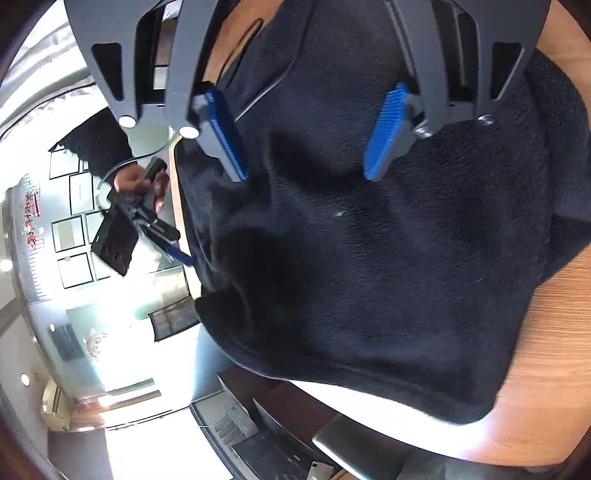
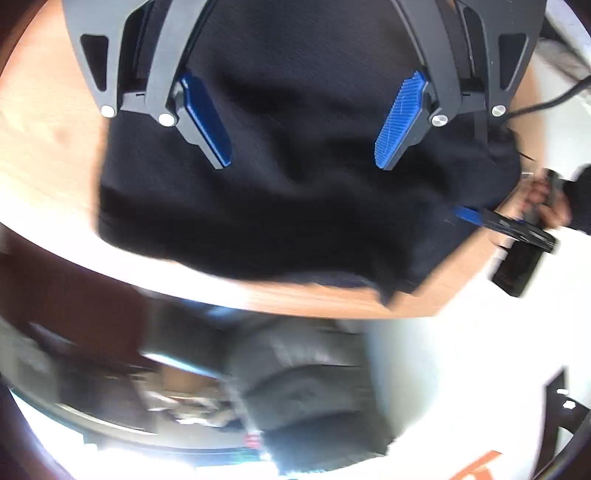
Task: Fold clothes
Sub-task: 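Press the folded jacket flat with both open tools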
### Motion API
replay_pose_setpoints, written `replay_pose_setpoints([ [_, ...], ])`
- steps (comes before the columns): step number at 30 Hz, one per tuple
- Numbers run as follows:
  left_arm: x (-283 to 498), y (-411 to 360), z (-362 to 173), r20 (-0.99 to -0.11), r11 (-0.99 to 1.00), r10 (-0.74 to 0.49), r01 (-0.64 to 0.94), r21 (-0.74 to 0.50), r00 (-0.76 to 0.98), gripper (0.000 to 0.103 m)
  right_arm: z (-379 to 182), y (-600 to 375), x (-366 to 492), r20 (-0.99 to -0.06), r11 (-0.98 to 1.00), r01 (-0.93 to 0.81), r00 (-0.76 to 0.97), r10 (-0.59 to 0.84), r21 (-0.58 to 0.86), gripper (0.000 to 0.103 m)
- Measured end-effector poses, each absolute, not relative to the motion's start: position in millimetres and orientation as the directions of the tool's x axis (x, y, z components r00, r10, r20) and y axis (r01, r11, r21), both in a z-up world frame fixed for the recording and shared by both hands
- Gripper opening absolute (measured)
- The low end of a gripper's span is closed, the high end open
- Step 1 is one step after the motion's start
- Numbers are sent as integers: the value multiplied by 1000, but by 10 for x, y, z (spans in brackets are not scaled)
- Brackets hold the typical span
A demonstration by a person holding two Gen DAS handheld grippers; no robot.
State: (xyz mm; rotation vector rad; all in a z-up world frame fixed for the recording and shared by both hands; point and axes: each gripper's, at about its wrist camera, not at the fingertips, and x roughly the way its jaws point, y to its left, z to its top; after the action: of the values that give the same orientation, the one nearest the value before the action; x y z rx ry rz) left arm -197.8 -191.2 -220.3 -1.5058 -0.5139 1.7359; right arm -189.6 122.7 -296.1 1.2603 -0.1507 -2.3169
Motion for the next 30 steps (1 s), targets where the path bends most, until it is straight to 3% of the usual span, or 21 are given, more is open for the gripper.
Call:
replay_pose_setpoints([
  [6,-2216,-1540,-2010,-653,-625,753,-404,-668,-86,75,-3302,564,-2788,-733,-710,502,-200,-650,493,84],
  [11,-2419,-1416,-2315,-710,-686,695,-400,-608,-112,72,-3192,828,-3241,-678,-826,357,-473,-562,436,83],
  [13,-2442,-1472,-2355,-715,-697,687,-398,-596,-132,60,-3159,1034,-3313,-665,-879,249,-579,-471,406,84],
  [15,-2446,-1549,-2360,-714,-704,683,-401,-586,-155,55,-3170,1171,-3229,-700,-913,204,-590,-402,353,84],
  [19,-2565,-1675,-2250,-725,-745,648,-389,-542,-233,60,-3053,1325,-2806,-689,-926,226,-619,-377,303,84],
  [24,-2666,-1554,-1960,-616,-682,724,-453,-574,-311,74,-3136,1367,-2190,-709,-932,222,-605,-363,288,88],
  [26,-2744,-1488,-2106,-651,-708,695,-442,-550,-303,75,-3280,1522,-2054,-719,-943,152,-616,-324,295,72],
  [27,-2788,-1460,-2211,-680,-730,671,-426,-534,-297,74,-3351,1600,-1986,-723,-947,117,-620,-304,298,69],
  [30,-2837,-1569,-2415,-688,-756,648,-387,-528,-326,38,-3365,1792,-1937,-739,-971,22,-645,-195,237,69],
])
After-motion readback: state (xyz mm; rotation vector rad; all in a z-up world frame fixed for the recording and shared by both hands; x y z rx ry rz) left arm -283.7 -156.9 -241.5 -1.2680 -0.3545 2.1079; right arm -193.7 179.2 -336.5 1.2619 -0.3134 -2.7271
